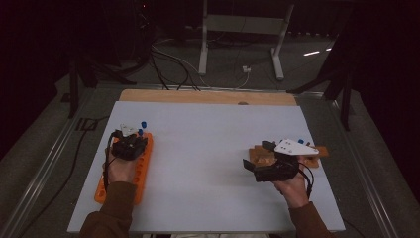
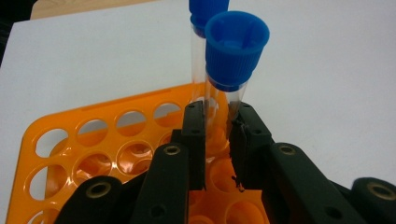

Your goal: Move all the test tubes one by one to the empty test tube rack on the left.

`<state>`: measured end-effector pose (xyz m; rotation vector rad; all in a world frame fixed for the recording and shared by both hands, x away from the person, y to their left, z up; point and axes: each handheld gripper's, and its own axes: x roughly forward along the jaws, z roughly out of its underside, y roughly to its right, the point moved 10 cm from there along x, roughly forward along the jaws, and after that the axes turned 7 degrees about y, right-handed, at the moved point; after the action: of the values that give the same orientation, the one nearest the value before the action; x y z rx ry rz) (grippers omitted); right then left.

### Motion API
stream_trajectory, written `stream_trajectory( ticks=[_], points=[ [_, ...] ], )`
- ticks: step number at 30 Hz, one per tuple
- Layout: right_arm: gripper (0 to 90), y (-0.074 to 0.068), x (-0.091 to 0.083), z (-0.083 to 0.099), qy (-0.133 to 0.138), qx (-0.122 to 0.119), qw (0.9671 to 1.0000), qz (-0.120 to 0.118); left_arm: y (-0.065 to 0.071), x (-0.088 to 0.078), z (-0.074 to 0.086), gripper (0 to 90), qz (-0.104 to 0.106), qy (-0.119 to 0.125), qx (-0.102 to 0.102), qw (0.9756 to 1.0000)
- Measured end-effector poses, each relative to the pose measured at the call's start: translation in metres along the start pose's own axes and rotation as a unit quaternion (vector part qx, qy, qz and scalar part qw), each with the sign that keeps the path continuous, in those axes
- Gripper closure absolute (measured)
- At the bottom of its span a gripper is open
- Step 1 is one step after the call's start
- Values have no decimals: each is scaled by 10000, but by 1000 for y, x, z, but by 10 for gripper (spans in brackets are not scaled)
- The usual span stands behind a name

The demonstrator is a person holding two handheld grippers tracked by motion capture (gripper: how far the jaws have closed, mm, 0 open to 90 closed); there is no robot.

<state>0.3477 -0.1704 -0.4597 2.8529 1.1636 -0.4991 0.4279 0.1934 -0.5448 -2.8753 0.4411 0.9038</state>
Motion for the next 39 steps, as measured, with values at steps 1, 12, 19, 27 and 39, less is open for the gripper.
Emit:
stream_trajectory(
  ticks=[1,12,19,27,39],
  points=[
    [9,0,0,0,-7,-5,10000,4,0,1,1,783,-12,-32,-4,10000],
    [9,-1,-1,0,10,-16,10000,-14,0,0,2,715,84,-74,-83,9999],
    [9,1,-1,-1,31,-1,10000,-5,0,-15,-4,568,246,379,-389,9982],
    [9,1,-2,-2,59,-11,10000,3,3,-40,-18,261,386,1105,-673,9908],
    [8,3,-3,-3,71,-51,9999,62,19,-64,-23,8,623,1589,-643,9832]
  ],
)
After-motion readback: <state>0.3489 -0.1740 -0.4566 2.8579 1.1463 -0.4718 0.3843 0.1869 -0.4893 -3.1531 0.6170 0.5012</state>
